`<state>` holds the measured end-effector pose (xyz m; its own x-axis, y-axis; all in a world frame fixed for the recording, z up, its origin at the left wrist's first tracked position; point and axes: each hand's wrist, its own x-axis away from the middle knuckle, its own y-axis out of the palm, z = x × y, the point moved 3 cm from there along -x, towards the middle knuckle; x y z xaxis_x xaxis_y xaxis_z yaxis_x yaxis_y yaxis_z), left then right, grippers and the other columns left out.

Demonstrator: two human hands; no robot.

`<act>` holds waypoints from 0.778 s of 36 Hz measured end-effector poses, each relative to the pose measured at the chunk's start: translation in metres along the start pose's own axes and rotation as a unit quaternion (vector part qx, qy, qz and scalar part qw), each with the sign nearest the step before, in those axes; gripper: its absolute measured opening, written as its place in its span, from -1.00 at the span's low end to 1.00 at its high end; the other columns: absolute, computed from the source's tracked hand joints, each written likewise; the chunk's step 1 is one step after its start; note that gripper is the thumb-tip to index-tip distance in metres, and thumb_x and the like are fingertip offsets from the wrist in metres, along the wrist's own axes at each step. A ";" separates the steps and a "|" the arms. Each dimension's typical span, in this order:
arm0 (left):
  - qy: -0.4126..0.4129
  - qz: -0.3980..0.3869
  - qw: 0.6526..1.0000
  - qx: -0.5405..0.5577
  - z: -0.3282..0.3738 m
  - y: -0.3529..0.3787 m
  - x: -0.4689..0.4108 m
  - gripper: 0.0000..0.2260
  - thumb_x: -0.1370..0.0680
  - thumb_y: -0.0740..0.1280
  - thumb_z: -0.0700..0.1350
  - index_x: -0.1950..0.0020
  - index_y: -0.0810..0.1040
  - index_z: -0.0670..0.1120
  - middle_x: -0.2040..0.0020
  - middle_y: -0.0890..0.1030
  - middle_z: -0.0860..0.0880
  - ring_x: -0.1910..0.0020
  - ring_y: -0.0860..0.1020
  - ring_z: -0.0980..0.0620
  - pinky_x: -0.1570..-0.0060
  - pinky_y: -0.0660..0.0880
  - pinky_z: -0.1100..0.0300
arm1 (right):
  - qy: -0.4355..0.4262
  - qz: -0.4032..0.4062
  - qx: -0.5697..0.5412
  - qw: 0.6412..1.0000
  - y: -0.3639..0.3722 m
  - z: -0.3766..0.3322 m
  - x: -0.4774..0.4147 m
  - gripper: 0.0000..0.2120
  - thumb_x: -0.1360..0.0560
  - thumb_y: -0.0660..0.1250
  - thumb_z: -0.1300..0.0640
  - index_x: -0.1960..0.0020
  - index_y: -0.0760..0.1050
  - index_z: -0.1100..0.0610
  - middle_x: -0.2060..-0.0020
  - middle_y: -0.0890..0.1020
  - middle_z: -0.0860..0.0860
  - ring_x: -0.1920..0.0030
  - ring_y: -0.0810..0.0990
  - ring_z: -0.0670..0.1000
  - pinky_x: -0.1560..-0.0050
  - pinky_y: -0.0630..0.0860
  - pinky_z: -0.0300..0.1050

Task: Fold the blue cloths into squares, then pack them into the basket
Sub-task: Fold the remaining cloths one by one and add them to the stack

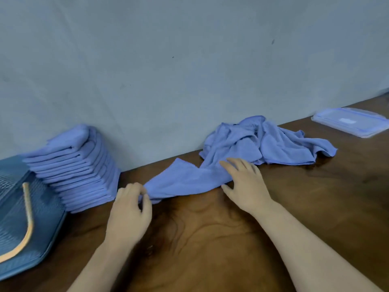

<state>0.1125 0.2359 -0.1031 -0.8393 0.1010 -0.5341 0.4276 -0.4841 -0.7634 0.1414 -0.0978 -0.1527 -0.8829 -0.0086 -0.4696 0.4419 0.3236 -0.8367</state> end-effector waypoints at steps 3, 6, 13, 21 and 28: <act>0.038 -0.052 0.998 -0.022 -0.004 0.003 0.028 -0.83 -0.55 0.26 -0.07 0.24 0.38 0.09 0.34 0.39 0.13 0.23 0.39 0.13 0.21 0.34 0.04 | -0.031 -0.036 0.034 0.998 0.006 -0.010 0.003 -0.46 -0.64 0.30 -0.14 -0.60 0.31 -0.16 -0.50 0.44 -0.13 -0.54 0.31 0.02 -0.56 0.21 0.23; 0.087 -0.117 0.989 0.002 0.001 0.008 0.040 -0.72 -0.57 0.21 0.06 0.33 0.32 0.04 0.43 0.35 0.06 0.35 0.42 0.10 0.26 0.38 0.08 | -0.044 -0.070 0.027 0.996 0.008 -0.017 0.002 -0.57 -0.69 0.23 -0.16 -0.54 0.41 -0.18 -0.42 0.52 -0.17 -0.47 0.39 -0.01 -0.55 0.21 0.16; 0.137 -0.156 0.973 0.104 0.006 0.004 0.049 -0.75 -0.68 0.24 0.08 0.18 0.52 0.12 0.35 0.50 0.15 0.39 0.51 0.15 0.33 0.36 0.32 | -0.088 -0.172 -0.120 0.974 0.011 -0.049 0.015 -0.60 -0.69 0.30 0.11 -0.49 0.50 -0.14 -0.39 0.54 -0.18 -0.29 0.50 -0.18 -0.20 0.37 -0.34; 0.030 -0.217 0.976 0.008 -0.035 0.019 0.041 -0.65 -0.71 0.15 0.23 -0.47 0.48 0.23 -0.36 0.43 0.41 -0.41 0.39 0.24 -0.42 0.33 0.19 | -0.099 -0.296 -0.262 0.913 -0.001 -0.083 0.028 -0.54 -0.53 0.25 0.36 -0.15 0.68 -0.13 -0.05 0.67 -0.28 -0.14 0.61 -0.17 -0.13 0.49 -0.30; 0.036 -0.240 0.969 0.034 -0.005 -0.004 0.042 -0.57 -0.71 0.13 0.26 0.24 0.44 0.05 0.40 0.52 0.03 0.37 0.49 0.02 0.24 0.51 0.00 | -0.040 -0.139 -0.238 0.960 -0.006 -0.078 0.023 -0.75 -0.62 0.28 0.08 -0.14 0.59 -0.25 0.14 0.71 -0.22 0.09 0.67 -0.11 0.04 0.62 0.07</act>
<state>0.0770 0.2464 -0.1240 -0.9096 0.3881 -0.1485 -0.0319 -0.4214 -0.9063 0.1066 -0.0258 -0.1365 -0.9325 -0.2246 -0.2830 0.0510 0.6936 -0.7186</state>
